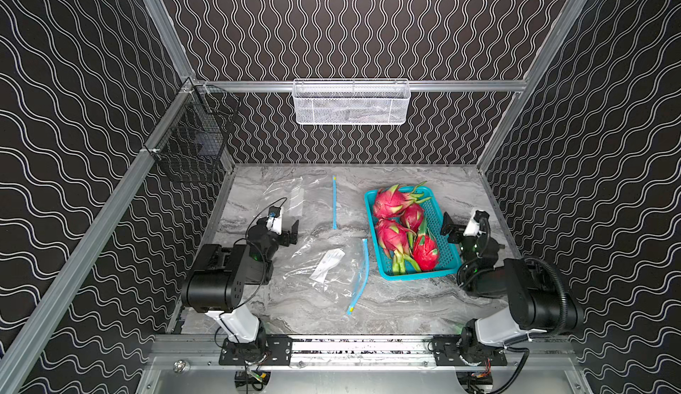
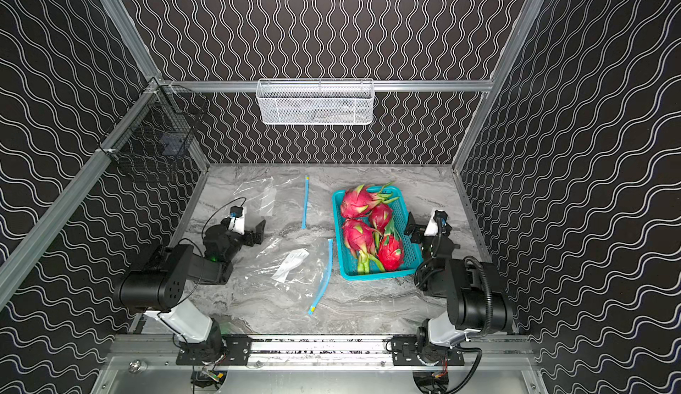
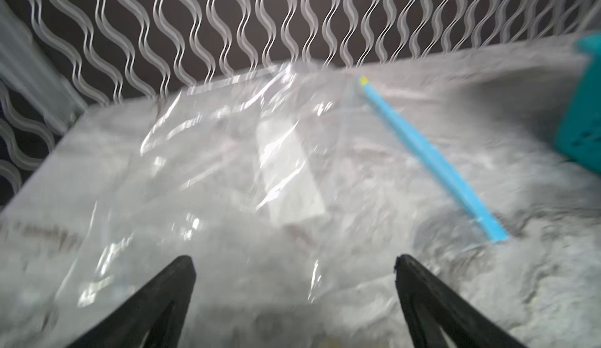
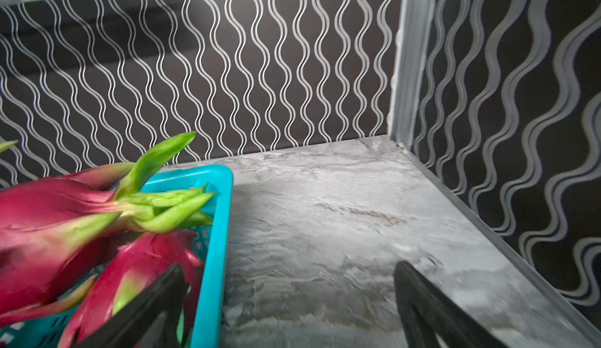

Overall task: Open the zip-top bag and take out the dragon fruit
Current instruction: Reset both arms

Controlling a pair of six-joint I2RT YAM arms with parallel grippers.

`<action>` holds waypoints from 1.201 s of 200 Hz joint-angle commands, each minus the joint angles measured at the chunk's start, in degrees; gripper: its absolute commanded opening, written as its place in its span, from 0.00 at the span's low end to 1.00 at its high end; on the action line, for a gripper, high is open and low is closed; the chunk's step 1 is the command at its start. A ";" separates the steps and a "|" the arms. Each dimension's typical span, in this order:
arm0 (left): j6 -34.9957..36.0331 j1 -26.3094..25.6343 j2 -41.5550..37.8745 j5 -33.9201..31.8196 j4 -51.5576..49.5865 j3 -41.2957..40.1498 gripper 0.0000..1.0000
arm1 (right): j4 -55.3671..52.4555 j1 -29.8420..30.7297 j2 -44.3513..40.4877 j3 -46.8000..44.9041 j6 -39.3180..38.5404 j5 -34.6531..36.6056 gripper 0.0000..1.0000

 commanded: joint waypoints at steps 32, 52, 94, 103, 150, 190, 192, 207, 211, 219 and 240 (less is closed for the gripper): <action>1.30 -0.08 -0.29 -2.07 -1.79 -0.18 0.99 | -5.92 0.04 -0.03 0.20 -1.16 -1.28 1.00; 1.31 -0.13 -0.35 -2.28 -1.69 -0.27 0.99 | -4.77 0.04 0.17 -0.17 -0.64 0.29 1.00; 1.25 -0.11 -0.27 -2.27 -1.55 -0.29 0.99 | -5.03 0.04 0.06 -0.09 -0.57 0.25 1.00; 1.47 -0.17 -0.36 -2.62 -1.41 -0.36 0.99 | -5.07 0.04 0.06 -0.08 -0.61 0.19 1.00; 1.45 -0.13 -0.26 -2.63 -1.46 -0.27 0.99 | -5.16 0.09 0.10 0.00 -0.66 0.40 1.00; 1.42 -0.15 -0.23 -2.59 -1.50 -0.27 0.99 | -6.04 0.76 0.06 0.50 -1.14 1.56 1.00; 1.48 -0.12 -0.29 -2.55 -1.56 -0.23 0.99 | -6.15 0.93 0.13 0.59 -1.18 1.79 1.00; 1.42 -0.19 -0.24 -2.58 -1.53 -0.27 0.99 | -6.31 1.02 0.33 0.77 -1.28 2.01 1.00; 1.42 -0.14 -0.23 -2.63 -1.43 -0.23 0.99 | -6.35 1.09 0.36 0.73 -1.28 2.04 1.00; 1.41 -0.15 -0.23 -2.55 -1.48 -0.27 0.99 | -6.26 1.05 0.30 0.71 -1.23 2.07 1.00; 1.44 -0.16 -0.34 -2.54 -1.46 -0.24 0.99 | -5.86 1.10 0.15 0.38 -1.19 1.97 1.00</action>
